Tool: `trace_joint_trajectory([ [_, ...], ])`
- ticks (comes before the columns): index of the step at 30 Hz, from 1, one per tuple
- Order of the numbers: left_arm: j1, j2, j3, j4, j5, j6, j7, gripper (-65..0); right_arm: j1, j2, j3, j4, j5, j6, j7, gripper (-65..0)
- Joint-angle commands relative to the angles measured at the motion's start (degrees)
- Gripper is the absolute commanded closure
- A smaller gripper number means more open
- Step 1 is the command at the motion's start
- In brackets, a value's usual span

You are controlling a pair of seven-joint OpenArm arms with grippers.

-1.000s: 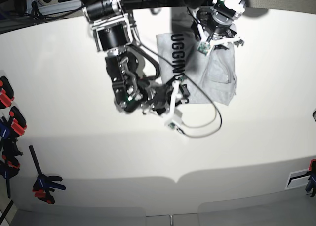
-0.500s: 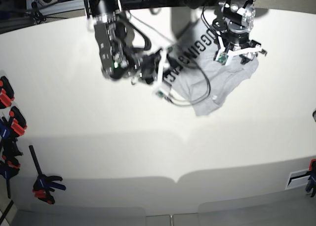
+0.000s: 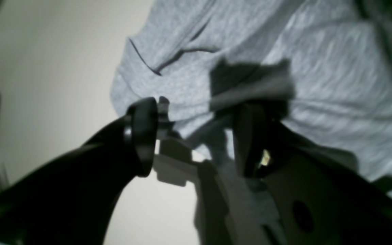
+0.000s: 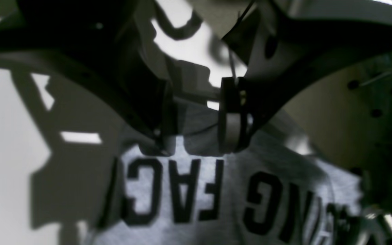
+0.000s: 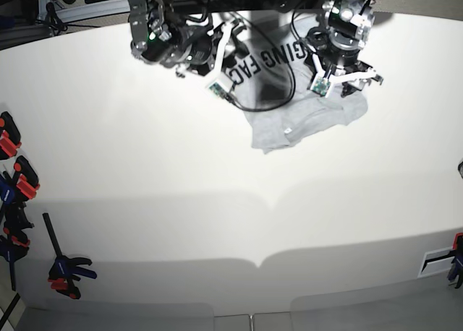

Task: Fold the T-shirt properly

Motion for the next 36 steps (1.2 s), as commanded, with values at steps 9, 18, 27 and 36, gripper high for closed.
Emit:
trace_joint_trajectory([
  [9,-9.6,-0.3,-0.3,-8.2,-1.3,-2.5,-3.8,-32.0,0.6,-0.2,2.6,9.8,3.0,0.3,0.9,-20.6],
  [18,-11.3,-0.3,-0.3,-8.2,-2.2,-1.8,6.3,-32.0,0.2,0.4,17.6,24.0,7.2,0.3,-1.9,-20.6],
  [27,-11.3,-5.6,-0.3,18.2,-15.4,4.0,10.5,-32.0,-7.9,8.0,30.5,28.8,17.8,0.4,-7.8,-20.6],
  [36,-2.7,-7.3,-0.4,22.9,-13.6,8.4,9.2,-32.0,-25.0,11.1,44.4,31.6,27.9,1.8,-13.4,-20.6],
])
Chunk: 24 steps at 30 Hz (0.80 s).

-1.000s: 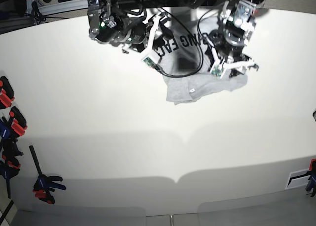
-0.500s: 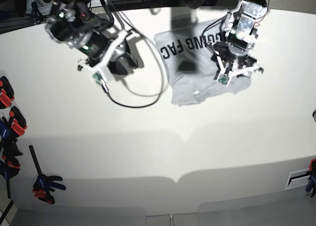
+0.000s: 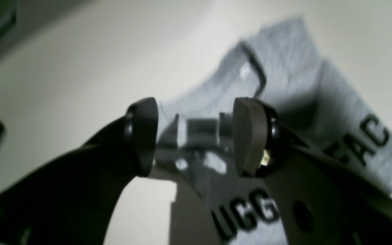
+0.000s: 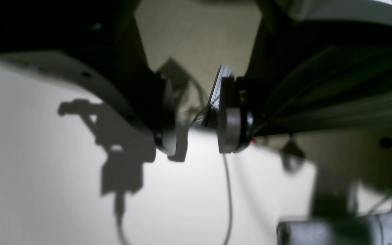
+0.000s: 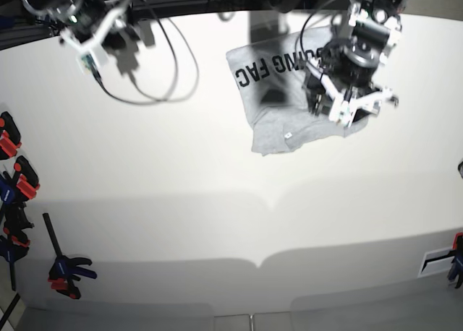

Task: Fold the T-shirt properly

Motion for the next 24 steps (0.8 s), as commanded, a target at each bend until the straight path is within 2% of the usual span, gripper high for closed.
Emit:
trace_joint_trajectory([
  [1,1.2,-0.4,-0.4,1.4,0.8,1.5,-2.0,-32.0,-2.8,0.3,1.7,1.1,2.3,0.6,0.1,-20.6],
  [4,4.4,-0.4,-0.4,2.1,2.2,1.9,-2.3,-32.0,-9.7,0.3,5.7,1.1,4.3,0.6,-0.4,-20.6],
  [6,5.9,-0.4,-1.0,2.1,3.7,3.6,-2.2,-32.0,-14.1,0.9,7.1,1.1,4.2,0.6,-0.7,-20.6],
  [11,9.8,-0.4,-7.5,2.1,3.2,3.9,-1.3,-32.0,-23.1,5.4,7.0,0.8,4.0,0.6,-2.7,-20.6],
  [18,16.1,-0.4,-17.6,2.0,-0.4,3.7,-1.4,-32.0,-27.1,9.7,5.7,-9.7,3.1,0.6,-2.7,-20.6],
  [22,18.6,-0.4,-19.5,1.9,-0.3,3.6,-2.7,-32.0,-26.8,13.6,-0.3,-22.8,-3.5,0.6,-2.7,-20.6],
  [24,19.5,-0.4,-19.5,1.9,-0.3,3.5,-2.6,-32.0,-26.7,16.1,-4.0,-29.9,-8.0,0.6,3.8,-20.6],
])
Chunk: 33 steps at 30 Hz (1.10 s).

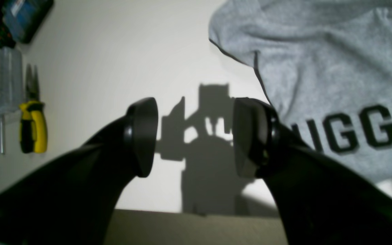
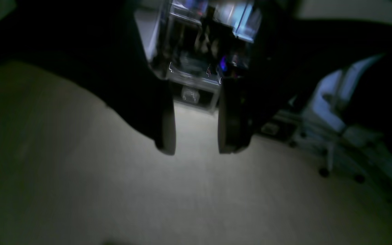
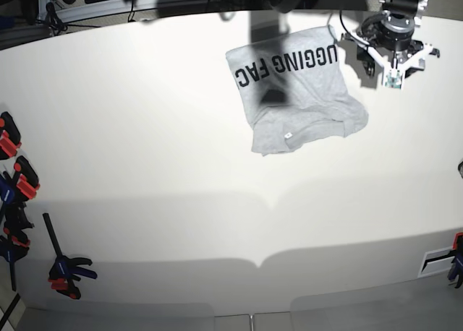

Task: Fold the T-shirt properly

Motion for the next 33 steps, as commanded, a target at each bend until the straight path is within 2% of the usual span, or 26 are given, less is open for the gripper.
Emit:
trace_joint_trajectory([
  [1,0.4,-0.6,-0.4,1.1,0.8,1.0,0.3,-32.0,-0.9,1.8,-1.2,-2.5,-1.7,0.4,3.0,-20.6],
  [3,0.4,-0.2,-0.5,1.5,2.1,4.0,4.8,-32.0,-0.9,4.2,-4.8,-9.1,-6.2,0.4,10.8,-20.6],
  [4,0.6,0.7,-0.7,1.8,4.3,5.2,5.9,-32.0,-0.9,5.2,-6.5,-12.0,-7.7,0.4,12.8,-20.6],
  [6,1.4,2.6,-2.3,2.1,7.1,7.1,6.5,-32.0,-0.1,6.7,-9.6,-16.8,-10.2,0.4,12.9,-20.6],
  [11,5.2,4.7,-8.8,2.1,7.3,7.5,6.5,-32.0,4.9,7.7,-15.5,-25.4,-17.5,0.4,12.9,-20.6],
  [14,7.9,4.8,-13.7,1.2,7.5,9.0,6.3,-32.0,9.0,7.7,-18.4,-28.7,-17.6,0.4,13.0,-20.6],
  [17,9.4,6.1,-16.8,0.7,8.2,8.9,5.6,-32.0,13.1,7.7,-21.2,-31.2,-17.6,0.4,13.0,-20.6],
  [20,10.9,7.6,-17.3,0.7,10.4,8.9,4.4,-32.0,16.1,7.7,-24.0,-32.5,-17.6,0.4,12.8,-20.6],
  [25,14.1,7.6,-17.3,-0.3,15.6,9.1,4.5,-32.0,19.3,7.7,-28.4,-32.8,-17.6,0.4,13.3,-20.6],
  [27,15.1,7.6,-17.3,-3.5,18.0,10.7,4.5,-32.0,20.2,7.7,-29.9,-32.9,-17.6,0.4,13.9,-20.6],
  [30,15.6,8.0,-17.3,-13.4,18.2,10.6,4.7,-32.0,21.1,7.7,-31.4,-32.9,-17.6,0.4,17.6,-20.6],
  [33,15.3,11.2,-17.2,-24.5,20.0,10.6,2.7,-32.0,21.7,7.3,-31.7,-32.9,-17.6,0.4,21.6,-20.6],
])
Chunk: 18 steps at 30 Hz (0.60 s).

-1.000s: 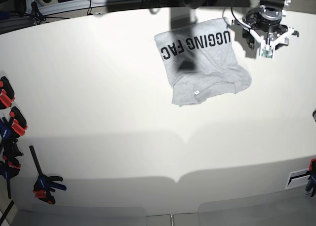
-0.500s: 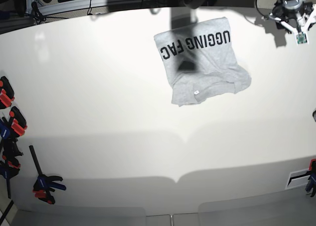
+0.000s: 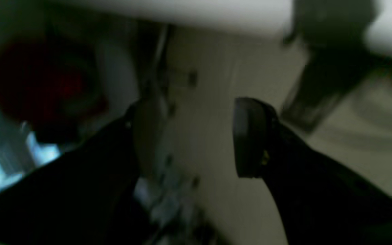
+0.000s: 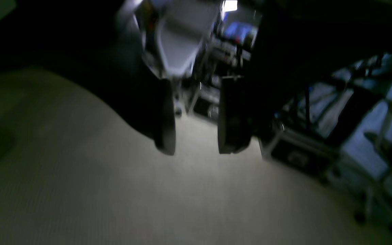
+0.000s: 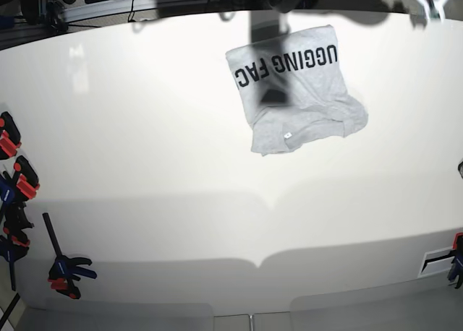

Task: Fold the T-shirt properly

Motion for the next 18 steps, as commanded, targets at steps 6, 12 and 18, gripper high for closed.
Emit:
trace_joint_trajectory([
  [6,0.8,4.1,2.8,-8.5,3.1,2.6,-6.4,-32.0,-0.6,0.7,0.1,0.2,0.0,0.5,7.7,-20.6],
  [12,0.6,4.1,12.1,-10.0,3.3,8.6,-11.5,-32.0,-0.6,0.7,0.1,-0.1,0.0,0.5,23.8,-20.6],
  [18,-1.8,4.1,22.4,-11.8,-4.9,9.1,-22.8,-32.0,0.2,0.6,0.1,-2.8,-0.1,0.5,43.0,-20.6],
])
